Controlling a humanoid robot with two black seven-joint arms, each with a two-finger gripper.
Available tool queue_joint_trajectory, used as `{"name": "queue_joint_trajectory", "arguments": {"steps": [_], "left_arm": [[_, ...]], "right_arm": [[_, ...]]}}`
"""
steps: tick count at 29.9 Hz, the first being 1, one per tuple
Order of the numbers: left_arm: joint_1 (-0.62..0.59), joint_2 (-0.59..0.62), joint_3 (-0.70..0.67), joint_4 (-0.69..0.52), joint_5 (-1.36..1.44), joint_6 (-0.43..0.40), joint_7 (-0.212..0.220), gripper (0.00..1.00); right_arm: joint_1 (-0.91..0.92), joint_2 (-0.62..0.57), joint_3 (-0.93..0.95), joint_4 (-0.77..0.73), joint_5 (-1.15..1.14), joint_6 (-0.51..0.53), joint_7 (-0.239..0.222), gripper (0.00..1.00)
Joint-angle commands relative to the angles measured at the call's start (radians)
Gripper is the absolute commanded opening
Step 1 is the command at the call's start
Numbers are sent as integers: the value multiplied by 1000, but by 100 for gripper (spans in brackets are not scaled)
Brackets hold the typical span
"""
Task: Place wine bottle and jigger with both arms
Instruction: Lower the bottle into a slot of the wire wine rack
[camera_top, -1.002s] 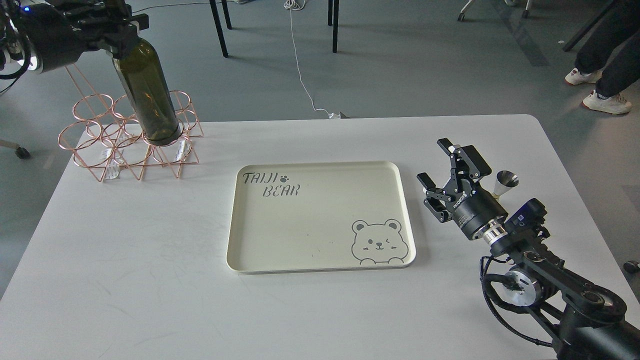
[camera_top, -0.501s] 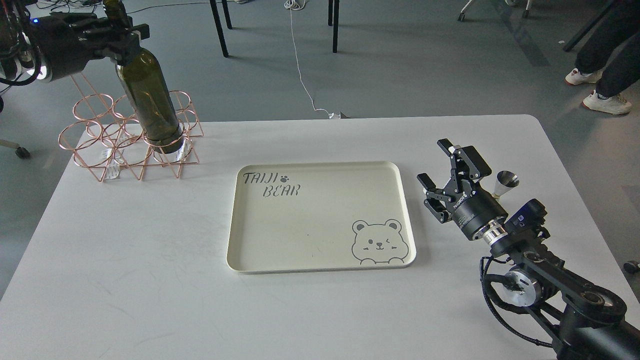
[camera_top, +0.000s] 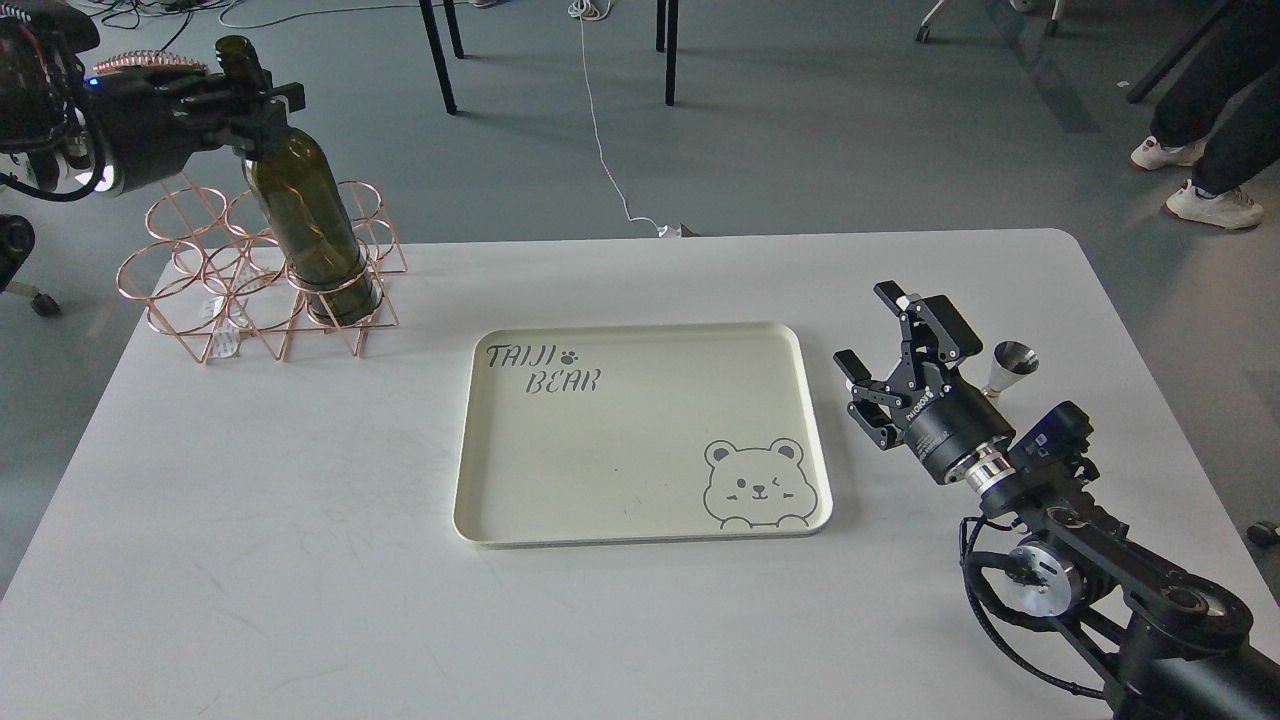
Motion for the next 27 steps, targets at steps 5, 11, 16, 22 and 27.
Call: {"name": "queue_joint_trajectory", "arguments": {"steps": [5,11,16,22,27], "left_arm": [[6,-25,0,24,0,3,0,13],[7,-47,0,39,0,4,0,14],[10,-48,0,41,0,4,0,18],[15,-50,0,41,0,4,0,26],[15,-50,-2,41,-1,4,0,37]], "right_arm": [[0,0,0,0,0,0,0,99],[0,3,0,0,0,-2,0,99],[0,3,0,0,0,-2,0,99],[0,3,0,0,0,-2,0,99],[-1,3,0,0,0,-2,0,99]]}}
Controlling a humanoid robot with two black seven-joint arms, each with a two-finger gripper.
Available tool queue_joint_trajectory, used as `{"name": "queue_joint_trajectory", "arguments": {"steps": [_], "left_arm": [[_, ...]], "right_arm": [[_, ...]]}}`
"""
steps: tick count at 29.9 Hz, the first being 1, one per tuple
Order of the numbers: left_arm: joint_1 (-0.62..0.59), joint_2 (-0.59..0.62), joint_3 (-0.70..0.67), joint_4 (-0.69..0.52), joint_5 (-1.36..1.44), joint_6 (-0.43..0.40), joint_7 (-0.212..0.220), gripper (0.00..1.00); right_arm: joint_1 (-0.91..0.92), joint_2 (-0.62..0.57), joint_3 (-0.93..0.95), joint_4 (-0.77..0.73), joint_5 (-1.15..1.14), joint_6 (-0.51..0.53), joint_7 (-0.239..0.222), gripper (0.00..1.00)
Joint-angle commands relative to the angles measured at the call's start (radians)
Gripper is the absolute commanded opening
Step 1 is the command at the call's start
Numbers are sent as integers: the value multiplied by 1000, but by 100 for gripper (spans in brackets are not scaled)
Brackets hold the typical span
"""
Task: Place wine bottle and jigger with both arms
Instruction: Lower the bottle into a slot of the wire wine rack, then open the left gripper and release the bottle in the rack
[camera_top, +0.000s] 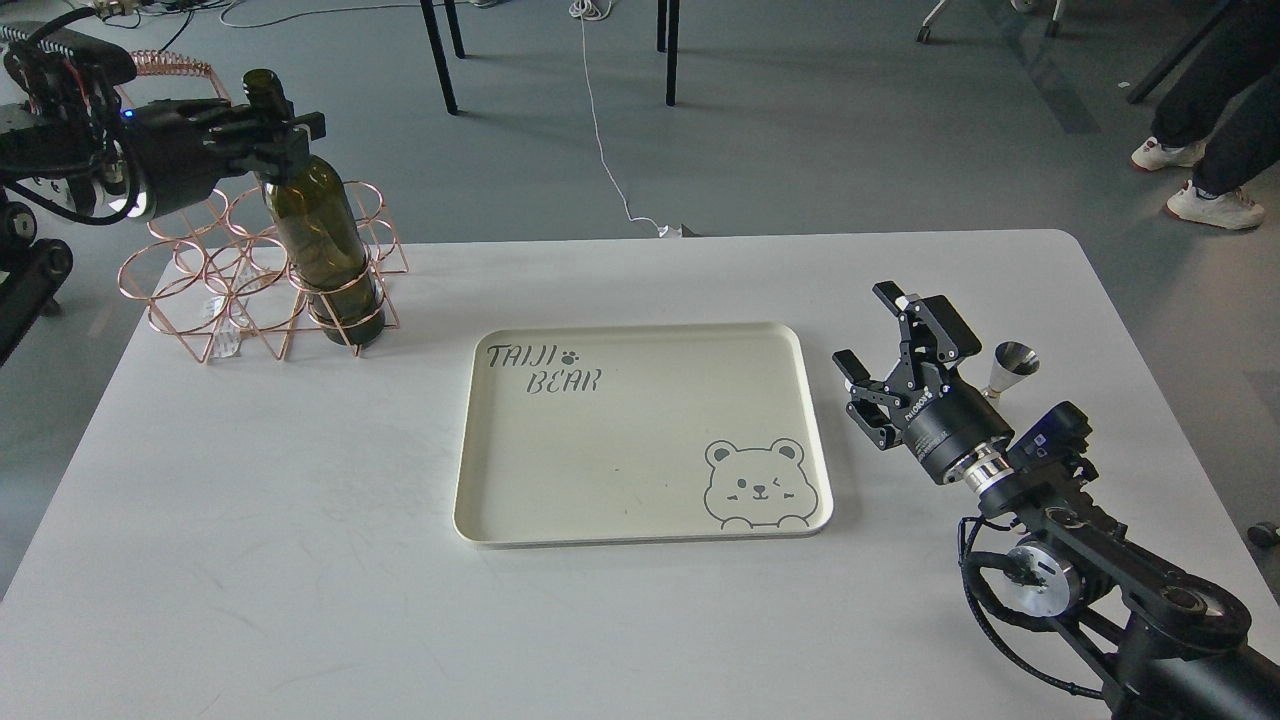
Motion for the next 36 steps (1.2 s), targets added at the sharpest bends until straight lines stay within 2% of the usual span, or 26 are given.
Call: {"name": "queue_joint_trajectory", "arguments": {"steps": [1,4,6,13,18,22,25,29,34,36], "left_arm": [[-1,0,-1,0,-2,-1,0,43],[-1,0,-1,-2,-6,1,0,67],[-1,2,-1,-2,-17,1,0,77],[-3,8,-3,-11,-31,1,0,91],[-23,21,-14,-29,-86,1,0,94],[-92,64,-15,-75,-115,-1,0,96],[-142,83,-14,-113,-229,-2,0,97],[-158,87,-15,-224,-465,2,0,98],[-121,52,2,-374,-824,113,0,98],[-39,5,-7,-429,-916,165,0,98]], "right_arm": [[-2,0,0,0,0,0,0,99],[-2,0,0,1,0,0,0,99],[-2,0,1,2,0,0,0,99],[-8,0,1,2,0,0,0,99],[-8,0,1,2,0,0,0,99],[-8,0,8,2,0,0,0,99],[-9,3,21,2,2,0,0,99],[-9,23,46,-2,6,0,0,99],[-6,25,47,0,8,0,0,99],[-2,25,54,-2,12,-9,0,99]]}}
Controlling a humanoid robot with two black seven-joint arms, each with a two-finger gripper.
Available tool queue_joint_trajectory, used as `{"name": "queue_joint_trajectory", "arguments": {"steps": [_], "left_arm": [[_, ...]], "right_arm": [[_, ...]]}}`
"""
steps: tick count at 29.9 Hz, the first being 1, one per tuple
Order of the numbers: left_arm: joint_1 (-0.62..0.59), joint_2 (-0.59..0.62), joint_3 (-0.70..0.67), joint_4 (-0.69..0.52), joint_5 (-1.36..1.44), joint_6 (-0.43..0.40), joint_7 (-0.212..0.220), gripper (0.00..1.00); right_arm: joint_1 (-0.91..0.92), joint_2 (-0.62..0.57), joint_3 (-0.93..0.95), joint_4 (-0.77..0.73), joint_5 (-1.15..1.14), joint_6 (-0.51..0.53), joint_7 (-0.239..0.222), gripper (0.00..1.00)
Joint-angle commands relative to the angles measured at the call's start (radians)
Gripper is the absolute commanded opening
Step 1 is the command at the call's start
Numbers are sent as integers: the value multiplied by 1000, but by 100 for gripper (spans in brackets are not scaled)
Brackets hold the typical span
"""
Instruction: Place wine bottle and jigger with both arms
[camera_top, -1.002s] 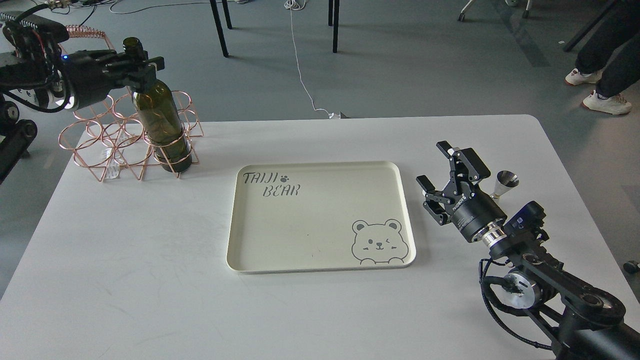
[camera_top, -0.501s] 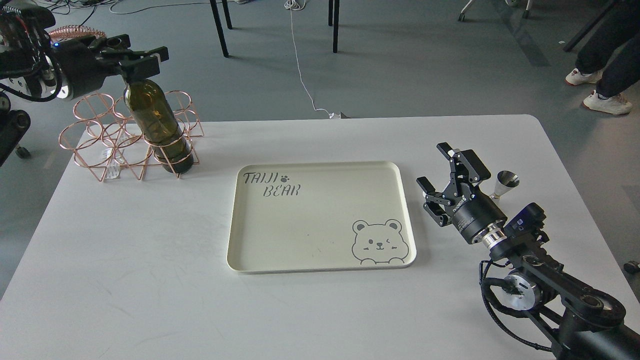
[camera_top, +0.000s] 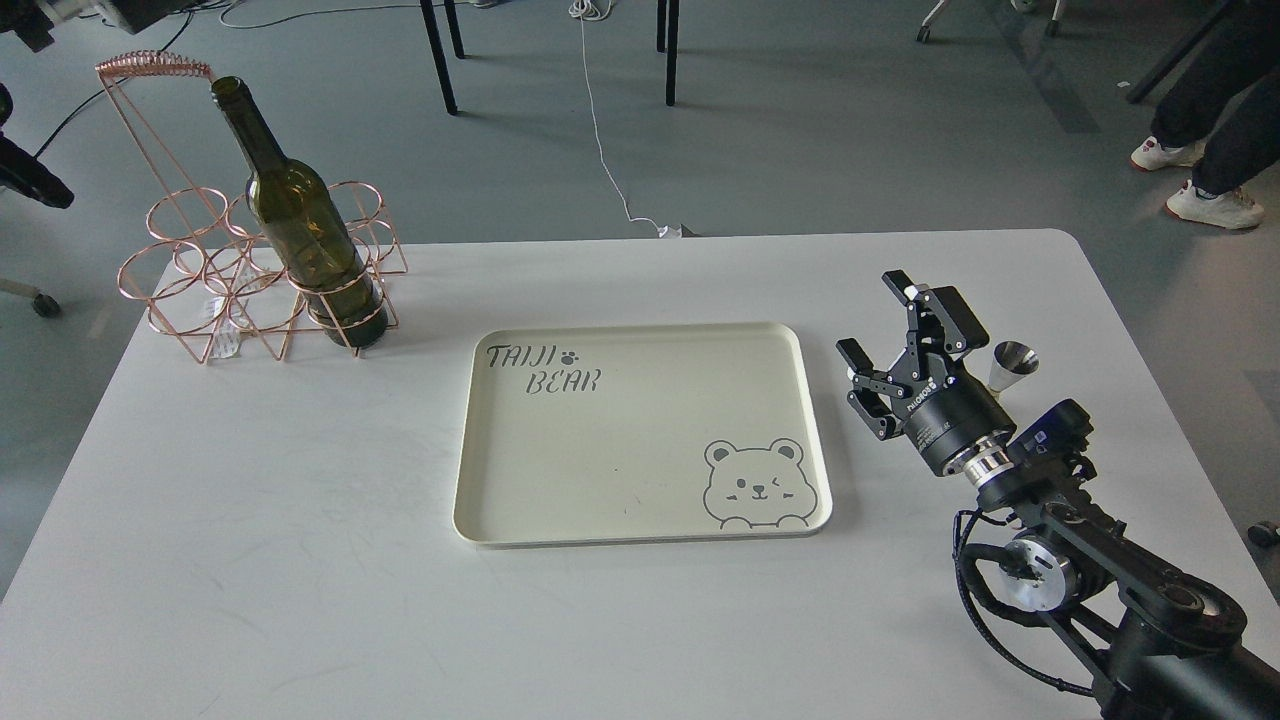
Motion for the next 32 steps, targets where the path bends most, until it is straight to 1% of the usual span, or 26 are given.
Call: {"name": "queue_joint_trajectory", "arguments": {"steps": [1,4,7,10,12,17,18,19,21,22,25,32], "left_arm": [[120,-76,-12,-90,-171,93,0,98],[248,-145,-13,-121,-223,170,0,98],[396,-222,-56,-152,-228,212,0,98],[542,-318,-120,-181,-231,212,0,98],[607,-374,-136,-181,-234,212,0,98],[740,-443,-188,-179,-314,190,0,98],[760,-455,-205,-178,-338,181,4,98],[777,-466,-225,-175,-367,169,33,98],[808,-483,-252,-169,-418,138,71,98],[825,-487,-262,-157,-436,123,83,98],[852,-492,-271,-135,-446,94,85,98],[862,-498,-289,-115,-447,92,85,98]], "right_arm": [[6,0,14,-3,5,-18,0,99],[16,6,35,-23,5,-37,0,99],[24,31,41,-35,5,-37,0,99],[24,34,41,-35,6,-38,0,99],[24,36,41,-35,6,-38,0,99],[24,48,41,-33,6,-35,0,99],[24,51,41,-33,6,-35,0,99],[24,51,41,-33,6,-35,0,99],[24,51,41,-32,6,-34,0,99],[24,51,40,-32,6,-32,0,99],[23,52,37,-30,6,-31,0,99],[21,85,27,-29,6,-29,0,99]]}}
